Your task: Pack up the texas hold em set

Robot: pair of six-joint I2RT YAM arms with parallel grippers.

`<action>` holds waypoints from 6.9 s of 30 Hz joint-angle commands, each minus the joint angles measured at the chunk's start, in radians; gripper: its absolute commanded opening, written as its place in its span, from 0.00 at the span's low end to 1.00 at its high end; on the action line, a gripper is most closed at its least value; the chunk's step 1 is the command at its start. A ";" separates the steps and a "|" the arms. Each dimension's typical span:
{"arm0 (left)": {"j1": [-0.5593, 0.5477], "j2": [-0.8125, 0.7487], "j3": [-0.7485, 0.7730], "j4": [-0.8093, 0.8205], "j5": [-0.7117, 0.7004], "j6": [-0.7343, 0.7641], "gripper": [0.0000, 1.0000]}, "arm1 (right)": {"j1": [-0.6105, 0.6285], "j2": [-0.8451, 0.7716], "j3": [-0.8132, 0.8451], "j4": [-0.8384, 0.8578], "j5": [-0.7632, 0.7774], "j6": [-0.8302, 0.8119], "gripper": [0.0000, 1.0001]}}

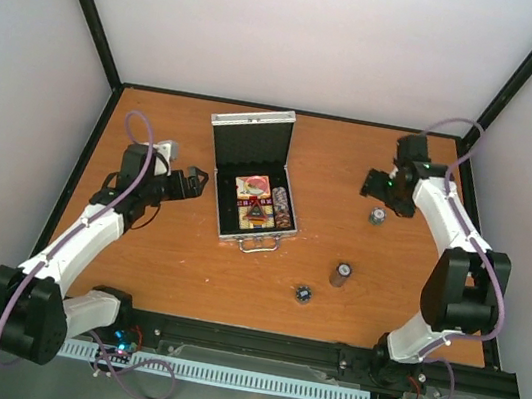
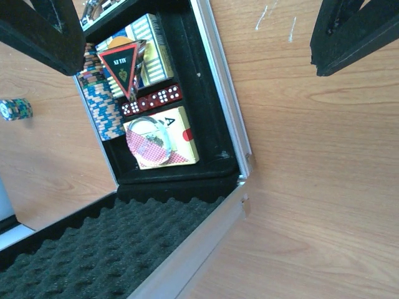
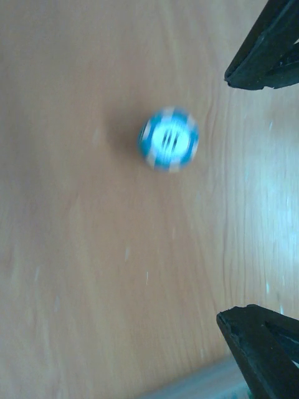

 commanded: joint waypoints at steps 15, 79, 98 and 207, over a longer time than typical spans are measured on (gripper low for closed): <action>-0.002 -0.046 0.101 -0.169 -0.105 -0.037 1.00 | -0.100 -0.041 -0.187 -0.087 -0.029 -0.097 0.89; -0.002 -0.029 0.231 -0.220 -0.017 -0.412 1.00 | 0.598 -0.116 -0.079 0.404 0.071 -0.168 0.26; -0.002 -0.070 0.241 -0.269 -0.047 -0.430 1.00 | 0.767 0.345 0.239 0.428 0.309 -0.297 0.25; -0.210 0.015 0.177 -0.145 -0.185 -0.049 0.98 | 0.564 -0.229 -0.436 -0.097 -0.163 -0.053 0.88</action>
